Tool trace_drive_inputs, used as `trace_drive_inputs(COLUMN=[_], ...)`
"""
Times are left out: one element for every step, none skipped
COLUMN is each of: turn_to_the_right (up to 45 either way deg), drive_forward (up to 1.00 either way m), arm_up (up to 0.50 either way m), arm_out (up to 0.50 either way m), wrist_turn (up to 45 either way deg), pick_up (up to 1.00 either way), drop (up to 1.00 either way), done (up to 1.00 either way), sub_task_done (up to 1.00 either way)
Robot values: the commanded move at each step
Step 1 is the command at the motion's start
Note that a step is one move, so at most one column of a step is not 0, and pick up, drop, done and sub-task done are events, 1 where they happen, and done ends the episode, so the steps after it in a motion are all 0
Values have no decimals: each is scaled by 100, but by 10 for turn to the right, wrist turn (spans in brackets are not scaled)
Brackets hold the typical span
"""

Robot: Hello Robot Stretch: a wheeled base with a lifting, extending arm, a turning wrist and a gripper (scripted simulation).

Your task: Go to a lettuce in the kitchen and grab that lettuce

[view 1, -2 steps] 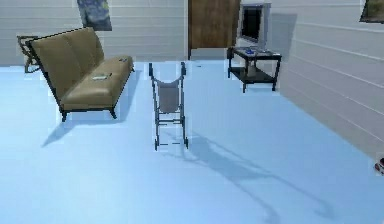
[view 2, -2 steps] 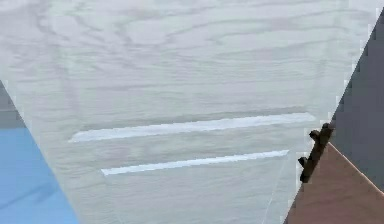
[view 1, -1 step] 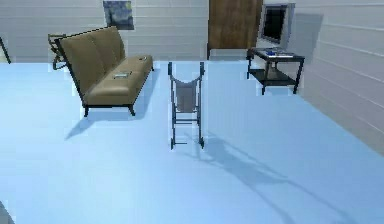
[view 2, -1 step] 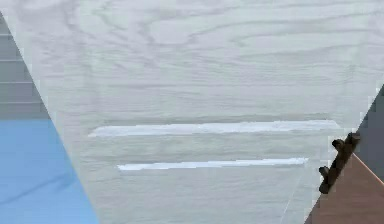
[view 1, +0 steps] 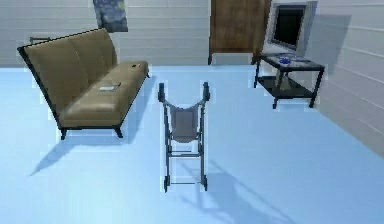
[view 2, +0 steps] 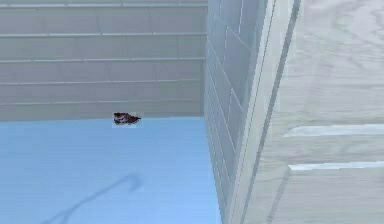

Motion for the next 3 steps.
trace_drive_inputs(turn_to_the_right=[-120, 0, -420], drive_forward=[0, 15, 0], arm_up=[0, 0, 0], arm_out=[0, 0, 0], wrist_turn=[0, 0, 0], pick_up=[0, 0, 0], drop=[0, 0, 0], done=[0, 0, 0], sub_task_done=[0, 0, 0])
